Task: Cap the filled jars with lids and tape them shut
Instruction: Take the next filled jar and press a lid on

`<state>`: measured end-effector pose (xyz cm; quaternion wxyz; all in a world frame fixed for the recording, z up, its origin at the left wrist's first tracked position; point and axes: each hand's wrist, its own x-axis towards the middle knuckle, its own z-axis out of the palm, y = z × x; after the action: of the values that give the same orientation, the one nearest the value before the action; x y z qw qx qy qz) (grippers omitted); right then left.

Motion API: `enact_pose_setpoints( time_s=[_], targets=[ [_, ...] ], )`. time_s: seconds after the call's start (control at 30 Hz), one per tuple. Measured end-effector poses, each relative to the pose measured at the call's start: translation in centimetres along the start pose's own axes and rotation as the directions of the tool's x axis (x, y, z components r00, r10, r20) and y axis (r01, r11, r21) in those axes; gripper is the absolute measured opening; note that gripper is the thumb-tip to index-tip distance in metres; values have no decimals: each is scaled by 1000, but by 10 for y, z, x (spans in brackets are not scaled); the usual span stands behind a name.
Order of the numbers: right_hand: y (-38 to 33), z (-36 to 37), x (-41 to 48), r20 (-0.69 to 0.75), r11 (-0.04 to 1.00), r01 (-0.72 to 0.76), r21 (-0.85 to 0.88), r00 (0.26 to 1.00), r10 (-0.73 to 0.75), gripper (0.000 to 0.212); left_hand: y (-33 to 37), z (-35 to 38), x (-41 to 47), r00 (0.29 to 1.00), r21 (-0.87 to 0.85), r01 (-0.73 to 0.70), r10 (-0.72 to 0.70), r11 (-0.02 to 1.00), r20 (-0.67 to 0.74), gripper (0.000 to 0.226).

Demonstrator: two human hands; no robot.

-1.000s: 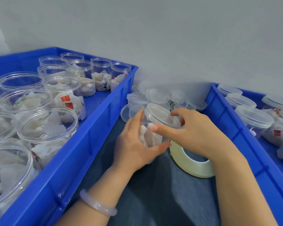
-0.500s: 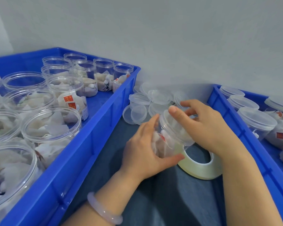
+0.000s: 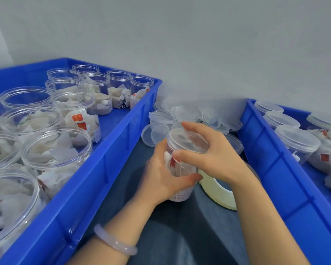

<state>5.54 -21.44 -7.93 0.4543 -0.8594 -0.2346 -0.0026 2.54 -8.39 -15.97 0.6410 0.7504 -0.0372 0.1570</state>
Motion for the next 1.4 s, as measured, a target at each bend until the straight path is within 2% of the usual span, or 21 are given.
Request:
enact_pose_setpoints(
  time_s=[0.13, 0.3, 0.4, 0.5, 0.57, 0.63, 0.7, 0.73, 0.77, 0.83, 0.9, 0.97, 1.0, 1.03, 1.1, 1.13, 1.17, 1.23, 1.27, 1.33, 1.4],
  targets=[
    [-2, 11, 1, -101, 998, -58, -9, 993, 57, 86, -2, 3, 3, 1000, 4, 21, -21, 1000, -11, 88],
    [-5, 33, 3, -298, 996, -70, -48, 953, 53, 80, -6, 6, 8, 997, 92, -4, 12, 996, -83, 71],
    [-4, 35, 3, -282, 997, -53, -62, 959, 33, 80, -6, 3, 10, 996, 104, -24, 33, 994, -88, 73],
    [-3, 40, 2, -338, 995, -58, -81, 941, 27, 83, -2, 0, 11, 996, 157, -38, 50, 987, -73, 67],
    [-4, 43, -2, -334, 993, -45, -106, 942, 7, 92, 0, -2, 10, 995, 188, -76, 87, 979, -50, 62],
    [0, 33, -5, -313, 998, -39, -41, 949, 24, 98, -3, -4, 10, 995, 176, -73, 85, 982, -58, 69],
    [14, 16, -11, -335, 993, -105, 60, 935, 119, 86, -6, -7, 9, 992, 148, -46, 62, 988, -110, 79],
    [24, 8, -17, -361, 982, -185, 25, 915, 181, 78, -7, -8, 9, 990, 128, -40, 56, 991, -126, 84],
    [34, 3, -24, -371, 946, -306, -111, 896, 246, 74, -10, -9, 10, 991, 96, -32, 44, 995, -128, 91],
    [54, 5, -43, -324, 753, -473, -458, 877, 354, 78, -13, -11, 13, 995, 5, 23, -23, 1000, -102, 105],
    [68, 15, -56, -270, 625, -448, -639, 892, 364, 82, -12, -9, 11, 994, -20, 68, -69, 997, -85, 107],
    [74, 19, -61, -259, 643, -383, -663, 923, 283, 74, -7, -5, 6, 991, 36, 90, -85, 995, -106, 111],
    [74, 19, -62, -250, 668, -347, -659, 938, 242, 68, -3, -4, 2, 986, 100, 73, -57, 992, -158, 113],
    [73, 19, -62, -245, 705, -313, -636, 949, 201, 64, 3, -5, -3, 971, 169, -12, 52, 986, -234, 109],
    [70, 19, -65, -267, 820, -265, -507, 953, 143, 59, 10, -8, -11, 866, 300, -295, 386, 907, -318, 74],
    [66, 18, -66, -285, 876, -245, -415, 950, 130, 57, 11, -8, -15, 833, 327, -383, 476, 864, -281, 52],
    [62, 17, -68, -306, 925, -211, -315, 946, 111, 54, 13, -7, -20, 843, 302, -428, 497, 852, -207, 35],
    [54, 17, -70, -337, 977, -132, -165, 939, 69, 44, 17, -3, -25, 926, 193, -357, 373, 914, -56, 20],
    [51, 17, -71, -345, 987, -102, -127, 937, 53, 40, 19, 1, -27, 959, 139, -281, 284, 950, -3, 23],
    [46, 17, -72, -345, 995, -66, -71, 938, 37, 40, 20, 5, -29, 987, 39, -156, 154, 987, 55, 31],
    [45, 18, -73, -336, 998, -54, -43, 941, 37, 46, 20, 7, -28, 994, -39, -84, 86, 996, 72, 36]
  ],
)
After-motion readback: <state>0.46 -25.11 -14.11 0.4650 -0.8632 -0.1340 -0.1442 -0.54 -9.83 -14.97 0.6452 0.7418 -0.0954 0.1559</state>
